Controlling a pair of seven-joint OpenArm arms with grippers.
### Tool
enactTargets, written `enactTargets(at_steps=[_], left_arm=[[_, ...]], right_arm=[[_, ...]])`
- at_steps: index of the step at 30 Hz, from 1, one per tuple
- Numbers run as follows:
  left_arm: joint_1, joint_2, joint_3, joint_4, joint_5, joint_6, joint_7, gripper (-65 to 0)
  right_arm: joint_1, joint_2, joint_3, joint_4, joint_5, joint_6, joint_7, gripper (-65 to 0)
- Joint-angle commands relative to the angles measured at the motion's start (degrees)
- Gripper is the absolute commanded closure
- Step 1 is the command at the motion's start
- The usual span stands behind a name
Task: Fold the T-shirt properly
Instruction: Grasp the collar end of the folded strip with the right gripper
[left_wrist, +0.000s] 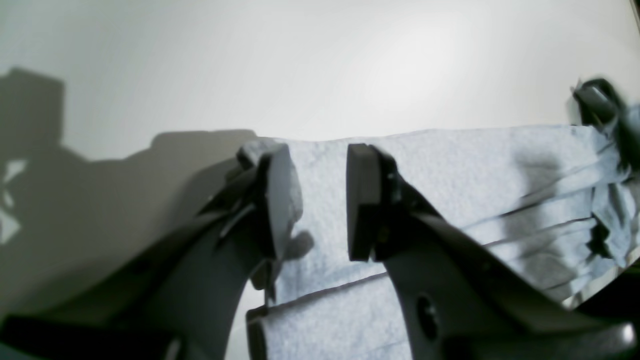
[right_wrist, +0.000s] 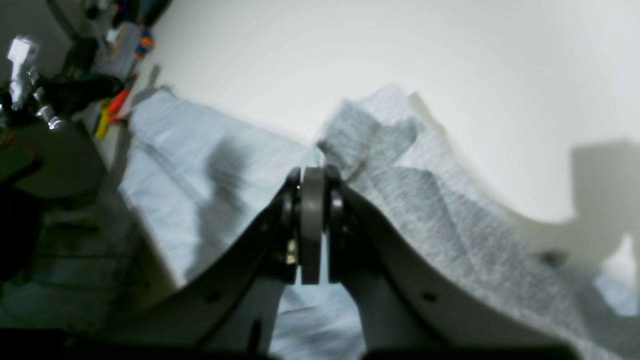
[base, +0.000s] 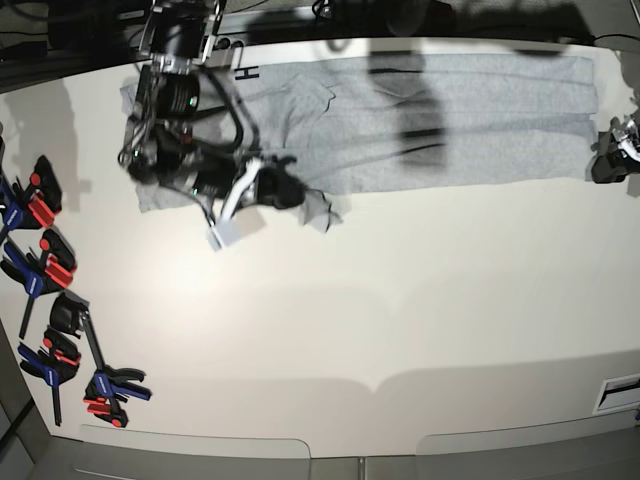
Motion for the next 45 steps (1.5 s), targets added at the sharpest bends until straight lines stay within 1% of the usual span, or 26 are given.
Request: enactTargets(at_steps=[1, 5, 12, 16, 24, 25, 26, 27, 28, 31, 35, 37, 39, 42, 43, 45], left_arm=[[-0.5, -1.6, -0.7, 0.7, -1.4, -0.5, -0.9, -17.7], [-0.5, -1.6, -0.7, 0.7, -1.4, -0.5, -0.9, -17.7], [-0.5, -1.6, -0.7, 0.7, -1.4, -0.5, -0.9, -17.7], [-0.5, -1.6, -0.7, 0.7, -1.4, -0.5, -0.9, -17.7], [-0.5, -1.6, -0.7, 0.7, -1.4, -0.5, -2.3, -17.7], [-0.5, -1.6, -0.7, 0.7, -1.4, -0.5, -2.4, -17.7], [-0.5, -1.6, -0.8, 0.7, -1.4, -0.5, -2.6, -17.7], [-0.5, -1.6, -1.1, 0.7, -1.4, -0.5, -2.8, -17.8], [-0.5, -1.6, -1.6, 0.7, -1.4, -0.5, -3.2, -18.3], [-0.5, -1.6, -5.0, 0.7, -1.4, -0.5, -4.2, -22.6], [-0.5, -1.6, -12.2, 0.7, -1.4, -0.5, -3.9, -27.0], [-0.5, -1.6, -15.5, 0.7, -1.4, -0.5, -2.9, -27.2], [-0.3, -1.6, -18.1, 0.7, -1.5, -0.5, -1.6, -27.2], [1.8, -1.6, -20.5, 0.7, -2.1, -0.5, -0.8, -27.2], [3.1, -1.6, -20.8, 0.7, -2.5, -0.5, -0.8, -28.0], [5.9, -1.0, -20.9, 0.7, -2.9, -0.5, -0.9, -33.3]], right_arm=[[-1.1, -0.2, 0.2, 2.9, 1.8, 0.5, 1.2, 0.0], [-8.8, -2.8, 0.2, 7.5, 1.8, 0.5, 1.8, 0.0], [-16.3, -2.9, 0.2, 7.9, 4.2, 0.5, 1.0, 0.0], [-18.3, -2.9, 0.2, 7.9, 4.4, 0.5, 0.7, 0.0], [-18.2, -3.0, 0.2, 7.9, 4.4, 0.5, -0.1, 0.0], [-18.2, -3.0, 0.2, 7.9, 4.9, 0.5, -0.4, -4.1], [-18.2, -3.0, 0.2, 8.0, 5.8, 0.5, -0.8, -9.5], [-18.2, -2.9, 0.2, 8.0, 7.0, 0.5, -1.0, -13.3], [-18.2, -2.9, 0.2, 8.3, 8.0, 0.5, -1.1, -15.0], [-18.1, -2.9, 0.2, 10.1, 9.8, 0.5, -0.7, -15.0], [-18.0, -3.0, 0.2, 15.4, 11.0, 0.5, 3.1, -15.0], [-17.7, -3.0, 0.2, 18.1, 10.9, 0.5, 4.4, -15.0], [-16.9, -3.0, 0.2, 20.0, 10.4, 0.5, 4.6, -15.0], [-15.6, -3.0, 0.2, 20.7, 9.2, 0.5, 4.7, -15.2], [-15.2, -3.0, 0.2, 20.7, 9.2, 0.5, 4.7, -16.2], [-14.7, -3.0, 0.2, 20.7, 9.3, 0.5, 4.8, -21.8]])
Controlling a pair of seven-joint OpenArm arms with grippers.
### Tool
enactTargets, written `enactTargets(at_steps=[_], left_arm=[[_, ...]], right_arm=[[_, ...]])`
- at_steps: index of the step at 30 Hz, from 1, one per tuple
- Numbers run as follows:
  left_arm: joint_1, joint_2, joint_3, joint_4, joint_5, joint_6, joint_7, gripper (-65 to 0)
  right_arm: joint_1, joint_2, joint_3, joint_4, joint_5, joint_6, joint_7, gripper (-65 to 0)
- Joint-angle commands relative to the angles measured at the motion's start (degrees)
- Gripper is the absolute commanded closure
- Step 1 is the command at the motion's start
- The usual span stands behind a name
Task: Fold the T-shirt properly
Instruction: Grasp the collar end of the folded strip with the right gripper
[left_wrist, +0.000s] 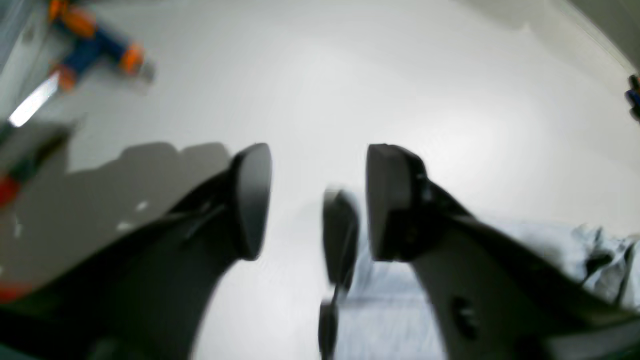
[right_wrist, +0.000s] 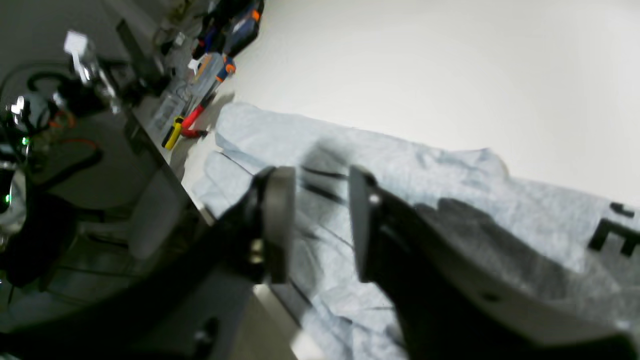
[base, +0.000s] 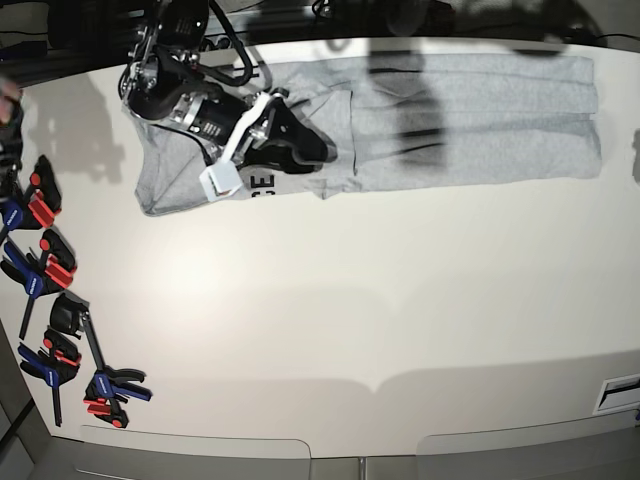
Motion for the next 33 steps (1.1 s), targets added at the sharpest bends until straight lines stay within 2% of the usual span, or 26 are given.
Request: enactTargets(at_steps=[1, 3, 8, 14, 18, 27, 33], left_arm=[[1.0, -1.0, -0.6, 0.7, -1.4, -0.5, -0.7, -36.4], [3.1, 0.6, -0.6, 0.7, -1.4, -0.5, -1.1, -40.4], [6.8, 5.8, -0.6, 0.7, -1.4, -0.5, -3.5, -40.5], [6.8, 12.1, -0.6, 0.5, -1.1, -0.5, -3.3, -40.6], [6.8, 14.8, -0.5, 0.3, 1.7, -0.5, -3.6, -40.6], [6.8, 16.0, -0.2, 0.3, 3.5, -0.5, -4.6, -40.6], [6.6, 15.8, 6.1, 0.3, 4.5, -0.5, -4.6, -40.6]], right_arm=[[0.5, 0.2, -0.1, 1.1, 1.7, 0.5, 1.3, -25.2], [0.8, 0.2, -0.1, 1.1, 1.7, 0.5, 1.7, -28.7], [1.1, 0.2, -0.1, 1.1, 1.7, 0.5, 2.6, -28.6], [1.4, 0.2, -0.1, 1.1, 1.7, 0.5, 2.6, -28.6], [1.6, 0.2, -0.1, 1.1, 1.7, 0.5, 2.6, -28.6], [2.0, 0.2, -0.1, 1.1, 1.7, 0.5, 3.0, -28.6], [1.9, 0.2, -0.1, 1.1, 1.7, 0.5, 3.0, -28.6]])
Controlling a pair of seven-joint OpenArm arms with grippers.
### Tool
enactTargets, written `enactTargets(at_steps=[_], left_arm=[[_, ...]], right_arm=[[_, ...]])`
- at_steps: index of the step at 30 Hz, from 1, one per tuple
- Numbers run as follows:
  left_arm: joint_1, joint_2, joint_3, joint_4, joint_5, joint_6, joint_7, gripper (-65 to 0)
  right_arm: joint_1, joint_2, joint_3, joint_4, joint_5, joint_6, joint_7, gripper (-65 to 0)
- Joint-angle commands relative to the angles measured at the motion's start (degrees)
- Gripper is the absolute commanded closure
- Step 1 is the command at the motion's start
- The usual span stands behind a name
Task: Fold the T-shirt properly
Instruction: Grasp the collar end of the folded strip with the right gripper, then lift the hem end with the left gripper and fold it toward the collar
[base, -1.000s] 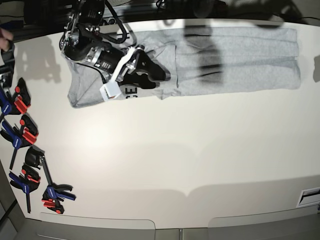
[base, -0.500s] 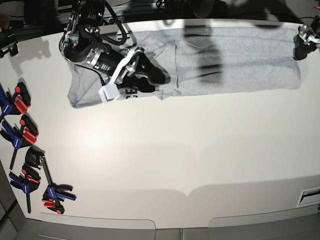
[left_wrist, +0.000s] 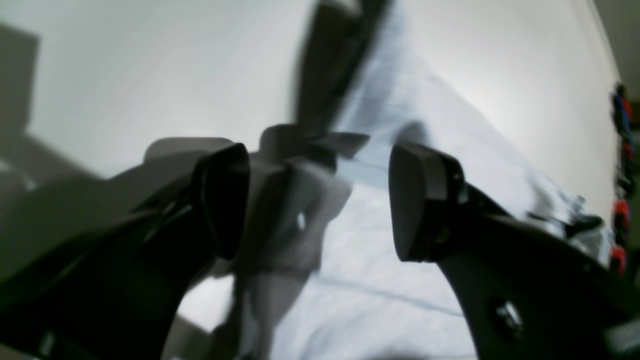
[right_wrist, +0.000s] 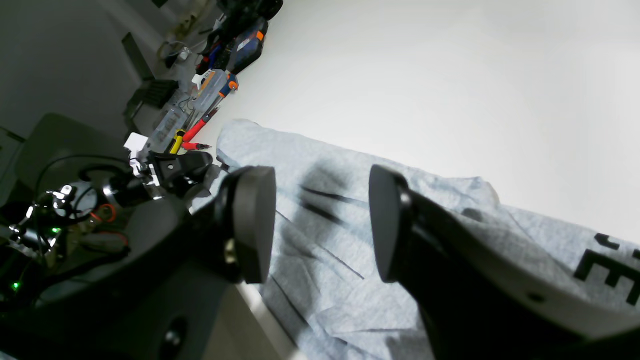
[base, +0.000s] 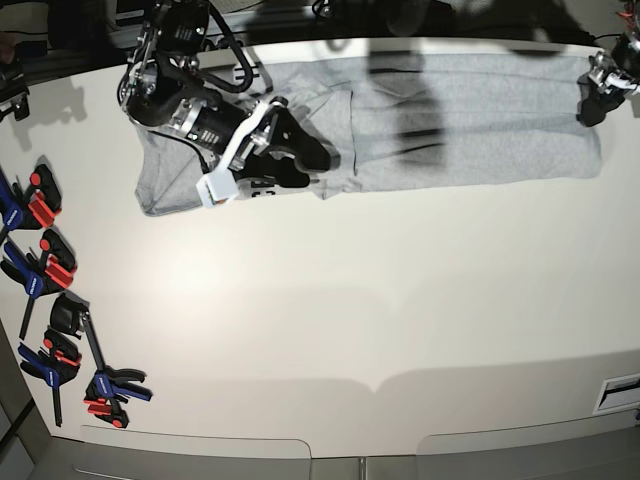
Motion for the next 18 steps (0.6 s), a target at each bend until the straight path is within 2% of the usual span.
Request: enactTargets(at_steps=[1, 5, 13, 18], left_arm=[[0.1, -0.9, 0.9, 0.6, 0.7, -0.2, 0.5, -40.6], [0.1, -0.8, 3.9, 0.6, 0.5, -0.2, 0.2, -40.6], [0.1, -0.9, 3.9, 0.6, 0.5, -0.2, -0.6, -38.8], [0.1, -0.9, 3.9, 0.6, 0.5, -0.2, -4.7, -24.3]], right_arm=[[0.6, 0.2, 0.0, 1.1, 1.7, 0.5, 1.5, -28.6], [0.6, 0.2, 0.0, 1.1, 1.7, 0.5, 1.4, -28.6], [0.6, 0.2, 0.0, 1.1, 1.7, 0.5, 1.4, -28.6], [0.6, 0.2, 0.0, 1.1, 1.7, 0.5, 1.4, -28.6]])
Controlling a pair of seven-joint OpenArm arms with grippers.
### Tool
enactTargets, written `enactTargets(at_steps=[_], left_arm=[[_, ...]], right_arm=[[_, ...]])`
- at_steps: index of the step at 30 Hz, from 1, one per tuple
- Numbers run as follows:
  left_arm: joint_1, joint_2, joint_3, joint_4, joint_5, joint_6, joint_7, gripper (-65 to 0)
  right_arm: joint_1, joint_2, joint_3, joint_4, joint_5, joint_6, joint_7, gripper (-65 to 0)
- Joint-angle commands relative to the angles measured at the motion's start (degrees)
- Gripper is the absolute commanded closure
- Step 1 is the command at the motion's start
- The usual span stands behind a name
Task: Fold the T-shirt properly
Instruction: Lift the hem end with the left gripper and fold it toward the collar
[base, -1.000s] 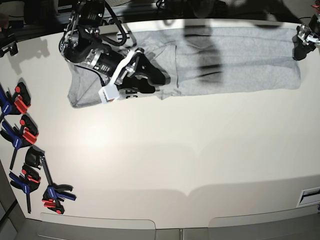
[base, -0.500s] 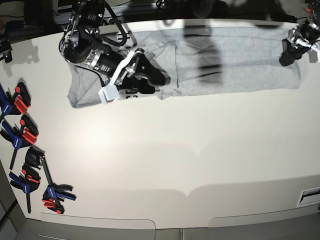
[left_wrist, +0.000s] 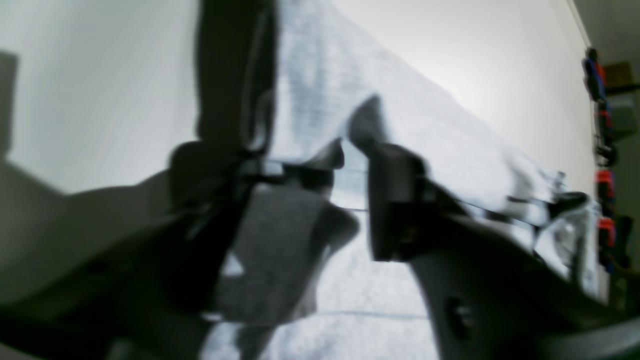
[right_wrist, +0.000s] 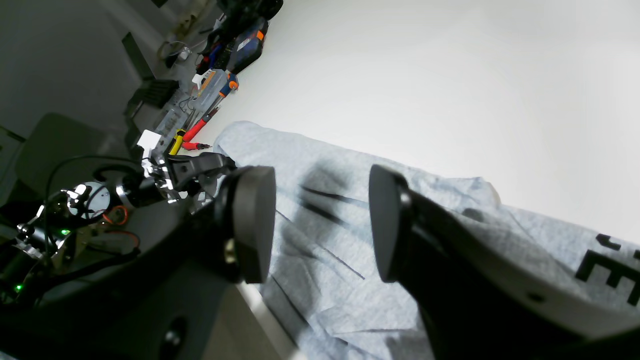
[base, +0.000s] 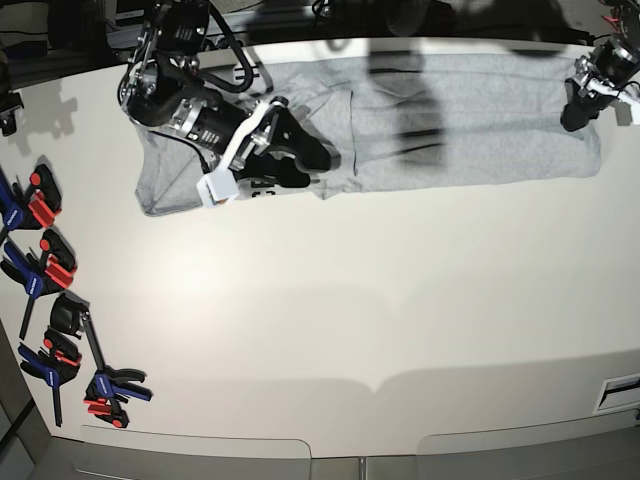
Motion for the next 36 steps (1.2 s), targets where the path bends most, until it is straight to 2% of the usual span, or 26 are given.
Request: enactTargets(at_steps=[1, 7, 11, 15, 19, 22, 26, 32, 36], left_arm=[[0.3, -0.9, -0.2, 0.5, -0.4, -0.1, -0.9, -21.0], [-0.8, -0.9, -0.2, 0.5, -1.7, -0.1, -1.9, 0.0], [-2.3, -0.9, -0.2, 0.5, -2.5, -0.1, -3.8, 0.0], [-2.6, -0.9, -0.2, 2.4, -6.0, -0.1, -3.7, 0.0], [-1.9, -0.7, -0.2, 8.2, -6.6, -0.1, 0.2, 0.0], [0.1, -0.3, -0.2, 14.4, -11.0, -0.1, 4.0, 0.0], [2.7, 2.5, -0.2, 23.0, -14.5, -0.1, 7.9, 0.0], [4.4, 7.8, -0.2, 31.1, -19.3, -0.1, 12.3, 0.0], [4.5, 9.0, 0.2, 33.4, -21.2, -0.1, 12.9, 0.0]], right_arm=[[0.6, 0.2, 0.0, 1.1, 1.7, 0.5, 1.4, -28.6], [0.6, 0.2, 0.0, 1.1, 1.7, 0.5, 1.5, -28.6], [0.6, 0.2, 0.0, 1.1, 1.6, 0.5, 1.4, -28.6], [0.6, 0.2, 0.0, 1.1, 0.4, 0.5, 1.7, -28.6], [0.6, 0.2, 0.0, 1.1, -9.2, 0.5, 5.6, -28.6], [0.6, 0.2, 0.0, 1.1, -15.9, 0.5, 8.3, -28.6], [0.6, 0.2, 0.0, 1.1, -21.8, 0.5, 10.2, -28.6], [0.6, 0.2, 0.5, 1.1, -31.4, -5.4, 13.4, -28.6], [0.6, 0.2, 3.7, 1.1, -33.3, -8.2, 15.3, -28.6]])
